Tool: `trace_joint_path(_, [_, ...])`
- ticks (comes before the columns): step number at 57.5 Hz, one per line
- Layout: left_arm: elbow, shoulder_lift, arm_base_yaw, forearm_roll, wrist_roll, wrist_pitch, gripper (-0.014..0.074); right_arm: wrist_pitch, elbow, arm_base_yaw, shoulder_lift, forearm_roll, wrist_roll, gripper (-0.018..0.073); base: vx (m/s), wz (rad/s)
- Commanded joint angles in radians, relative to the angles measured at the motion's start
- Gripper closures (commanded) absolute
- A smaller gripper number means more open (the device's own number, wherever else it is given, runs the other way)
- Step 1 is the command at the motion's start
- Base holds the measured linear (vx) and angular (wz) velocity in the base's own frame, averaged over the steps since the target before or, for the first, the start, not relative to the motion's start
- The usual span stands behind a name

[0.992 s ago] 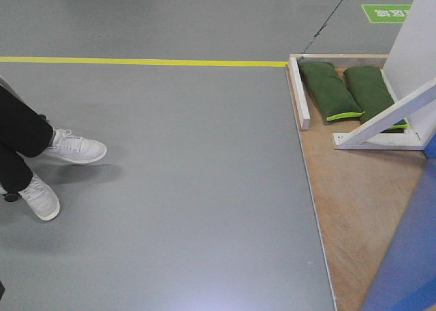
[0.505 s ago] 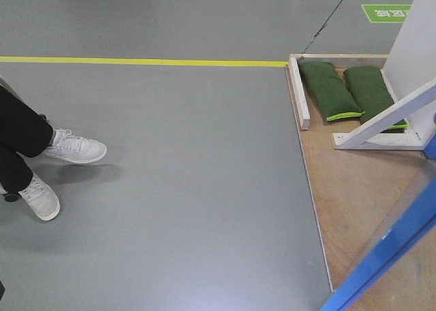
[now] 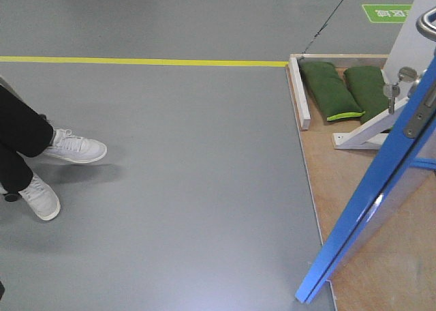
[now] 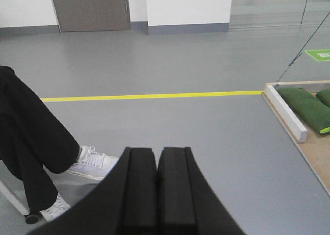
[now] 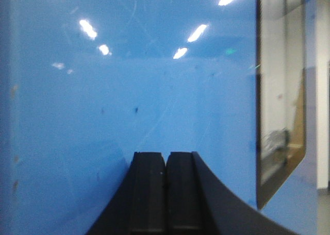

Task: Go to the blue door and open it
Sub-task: 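Pull the door edge toward the robot with the right gripper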

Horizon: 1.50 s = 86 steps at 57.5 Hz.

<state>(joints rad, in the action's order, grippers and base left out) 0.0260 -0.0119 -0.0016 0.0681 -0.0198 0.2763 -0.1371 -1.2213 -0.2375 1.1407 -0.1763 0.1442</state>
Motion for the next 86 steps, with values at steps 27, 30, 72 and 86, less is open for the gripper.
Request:
trace_joint_path(27, [-0.026, -0.012, -0.007, -0.002, -0.007, -0.085, 0.0524, -0.029, -0.031, 0.156, 0.057, 0.090, 0.000, 0.0547, 0.00, 0.00])
trace_joint_path(30, [-0.026, -0.012, -0.007, -0.002, -0.007, -0.085, 0.0524, -0.029, -0.031, 0.164, 0.066, 0.108, 0.000, 0.0547, 0.00, 0.00])
trace_joint_path(72, [-0.026, -0.012, -0.007, -0.002, -0.007, -0.085, 0.0524, -0.040, -0.031, 0.282, 0.141, 0.151, 0.000, 0.0547, 0.00, 0.00])
trace_joint_path(86, [-0.026, -0.012, -0.007, -0.002, -0.007, -0.085, 0.0524, -0.040, -0.031, 0.293, 0.120, 0.150, -0.003, 0.0547, 0.00, 0.00])
